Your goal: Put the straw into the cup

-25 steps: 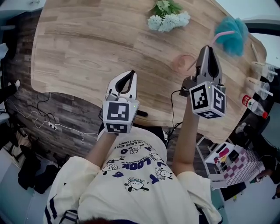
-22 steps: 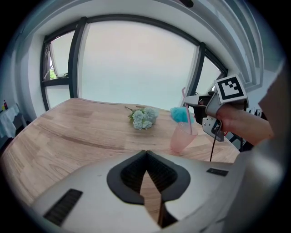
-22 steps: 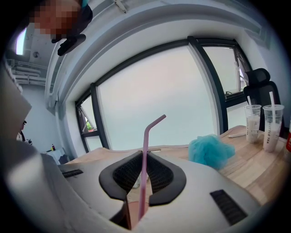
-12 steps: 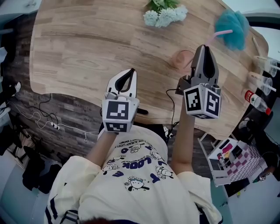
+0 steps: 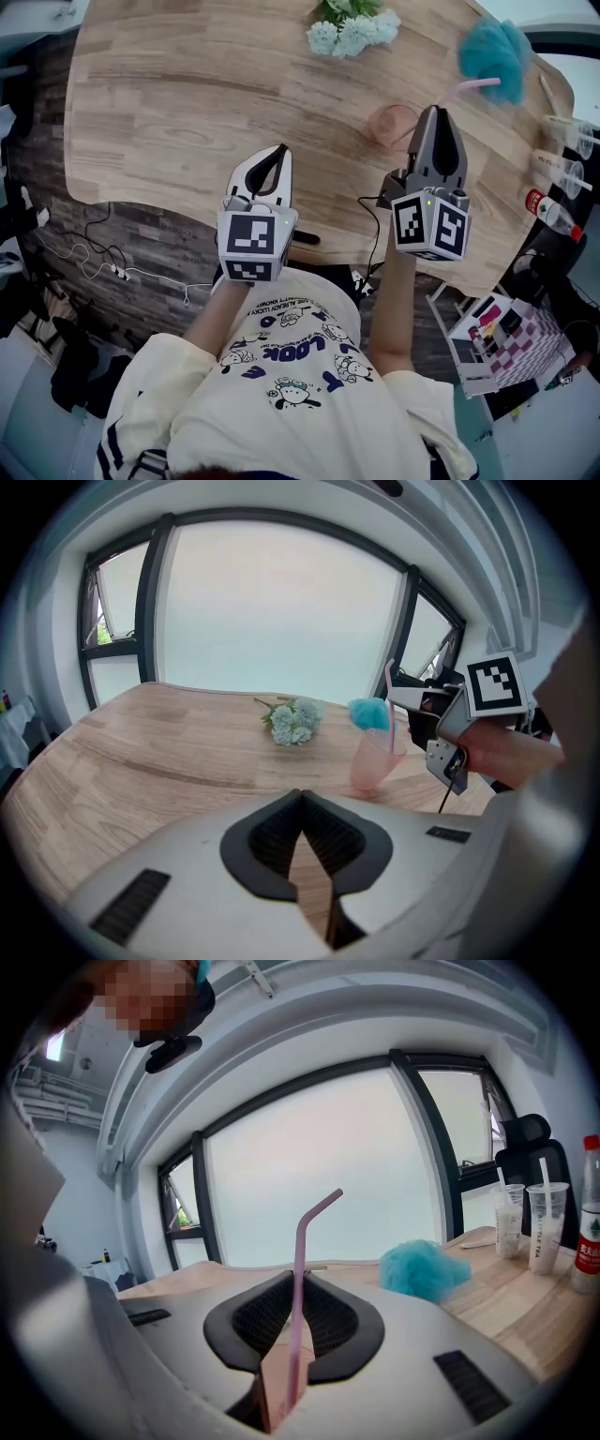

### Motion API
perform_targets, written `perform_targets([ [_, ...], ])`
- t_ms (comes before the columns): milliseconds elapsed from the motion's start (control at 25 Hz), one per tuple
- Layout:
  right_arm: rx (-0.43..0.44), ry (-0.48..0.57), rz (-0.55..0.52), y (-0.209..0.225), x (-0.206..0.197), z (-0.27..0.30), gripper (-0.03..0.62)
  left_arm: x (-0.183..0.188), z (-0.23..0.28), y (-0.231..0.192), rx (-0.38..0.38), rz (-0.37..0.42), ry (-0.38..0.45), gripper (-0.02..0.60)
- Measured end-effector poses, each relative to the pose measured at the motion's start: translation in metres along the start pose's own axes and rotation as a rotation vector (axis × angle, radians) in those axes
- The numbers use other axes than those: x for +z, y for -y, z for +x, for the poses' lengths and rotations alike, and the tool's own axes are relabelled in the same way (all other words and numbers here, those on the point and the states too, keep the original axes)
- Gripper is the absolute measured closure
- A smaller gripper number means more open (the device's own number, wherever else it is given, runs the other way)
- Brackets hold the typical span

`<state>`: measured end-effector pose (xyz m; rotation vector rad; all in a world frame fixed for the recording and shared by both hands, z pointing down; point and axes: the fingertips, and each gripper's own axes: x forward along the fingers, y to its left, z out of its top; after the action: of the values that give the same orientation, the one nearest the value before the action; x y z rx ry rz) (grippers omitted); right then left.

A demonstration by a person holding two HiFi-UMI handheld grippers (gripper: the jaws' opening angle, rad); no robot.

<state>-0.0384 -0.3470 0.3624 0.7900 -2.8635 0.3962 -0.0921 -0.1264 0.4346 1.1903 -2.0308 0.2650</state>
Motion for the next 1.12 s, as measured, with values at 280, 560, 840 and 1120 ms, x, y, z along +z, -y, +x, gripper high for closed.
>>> perform_targets([
  [280,-0.001,-0.012,-0.045,-0.006,-0.010,-0.009,0.565,-0.001,-0.001,0.000,-0.009,0.002,-0.001,0.554],
  [560,-0.022,-0.067,-0.100,-0.008,-0.025,-0.014,0.563,-0.005,-0.003,-0.002,-0.012,0.000,-0.006,0.554],
  [840,-0.040,-0.109,-0.123,-0.010,-0.034,-0.021,0.508,-0.007,-0.004,-0.002,-0.015,0.003,-0.005,0.554],
  [1120,-0.038,-0.097,-0.122,-0.015,-0.029,-0.027,0.507,-0.006,-0.008,-0.001,-0.023,0.007,0.007,0.554],
])
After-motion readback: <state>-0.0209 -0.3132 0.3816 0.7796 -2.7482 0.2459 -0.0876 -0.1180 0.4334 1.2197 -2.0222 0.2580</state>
